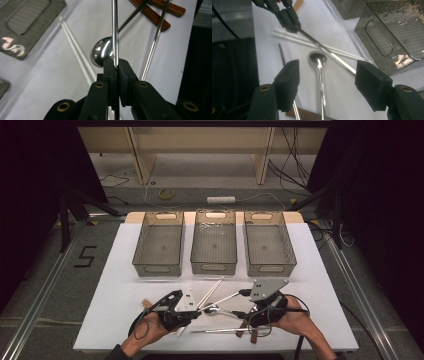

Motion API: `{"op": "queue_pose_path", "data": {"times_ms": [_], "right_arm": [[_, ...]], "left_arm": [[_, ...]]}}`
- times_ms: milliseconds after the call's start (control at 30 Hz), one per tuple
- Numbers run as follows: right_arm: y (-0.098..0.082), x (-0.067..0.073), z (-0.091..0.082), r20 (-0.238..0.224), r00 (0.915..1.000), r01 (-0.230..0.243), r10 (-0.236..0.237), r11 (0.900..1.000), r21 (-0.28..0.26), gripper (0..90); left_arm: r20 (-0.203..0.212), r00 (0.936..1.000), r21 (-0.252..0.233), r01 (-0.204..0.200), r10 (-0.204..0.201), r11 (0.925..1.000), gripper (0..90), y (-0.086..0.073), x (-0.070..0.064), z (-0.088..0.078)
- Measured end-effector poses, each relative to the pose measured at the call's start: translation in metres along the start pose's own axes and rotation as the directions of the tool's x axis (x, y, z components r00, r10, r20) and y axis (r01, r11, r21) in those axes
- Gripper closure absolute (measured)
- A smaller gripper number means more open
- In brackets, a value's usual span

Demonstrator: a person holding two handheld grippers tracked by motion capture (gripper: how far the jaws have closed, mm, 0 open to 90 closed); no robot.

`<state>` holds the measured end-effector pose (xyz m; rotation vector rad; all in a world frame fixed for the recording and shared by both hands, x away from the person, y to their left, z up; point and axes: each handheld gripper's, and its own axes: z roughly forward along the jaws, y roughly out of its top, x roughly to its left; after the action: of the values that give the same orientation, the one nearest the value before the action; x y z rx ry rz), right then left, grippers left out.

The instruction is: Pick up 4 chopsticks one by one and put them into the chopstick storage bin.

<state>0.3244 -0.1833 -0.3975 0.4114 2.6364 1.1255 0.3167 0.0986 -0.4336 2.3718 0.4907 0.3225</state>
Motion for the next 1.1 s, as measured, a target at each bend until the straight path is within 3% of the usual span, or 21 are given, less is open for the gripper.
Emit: {"op": "queue_pose_path", "data": {"times_ms": [200,300,467,633,733,900,1033,1100], "right_arm": [[-0.015,0.0,0.0,0.03,0.9959,-0.083,0.085,0.995,-0.051,36.2],[-0.02,0.002,0.001,0.018,0.9954,-0.093,0.094,0.995,-0.044,35.4],[-0.025,0.007,0.004,0.0,0.9958,-0.091,0.091,0.996,-0.017,33.6],[-0.029,0.01,0.006,0.007,0.9924,-0.123,0.123,0.992,-0.03,30.3],[-0.031,0.011,0.006,0.016,0.9886,-0.148,0.15,0.987,-0.062,30.1],[-0.035,0.012,0.005,0.038,0.9846,-0.167,0.171,0.982,-0.09,29.8],[-0.036,0.014,0.004,0.038,0.9843,-0.168,0.172,0.981,-0.093,29.6],[-0.037,0.015,0.003,0.037,0.9848,-0.166,0.17,0.982,-0.093,29.3]], "left_arm": [[-0.043,0.9958,-0.046,0.079,-0.081,0.9958,85.1,-0.003,0.013,-0.009],[-0.056,0.9906,-0.074,0.12,-0.125,0.99,85.1,-0.005,0.02,-0.015],[-0.081,0.9837,-0.101,0.152,-0.16,0.9833,85.1,-0.007,0.031,-0.024],[-0.113,0.9685,-0.144,0.205,-0.222,0.9681,85.2,-0.009,0.048,-0.036],[-0.127,0.955,-0.165,0.246,-0.268,0.9551,85.3,-0.011,0.059,-0.04],[-0.165,0.9352,-0.189,0.282,-0.313,0.9406,85.3,-0.011,0.077,-0.046],[-0.194,0.9163,-0.215,0.309,-0.35,0.9265,85.3,-0.009,0.094,-0.05],[-0.207,0.901,-0.237,0.332,-0.381,0.9132,85.3,-0.008,0.105,-0.051]]}}
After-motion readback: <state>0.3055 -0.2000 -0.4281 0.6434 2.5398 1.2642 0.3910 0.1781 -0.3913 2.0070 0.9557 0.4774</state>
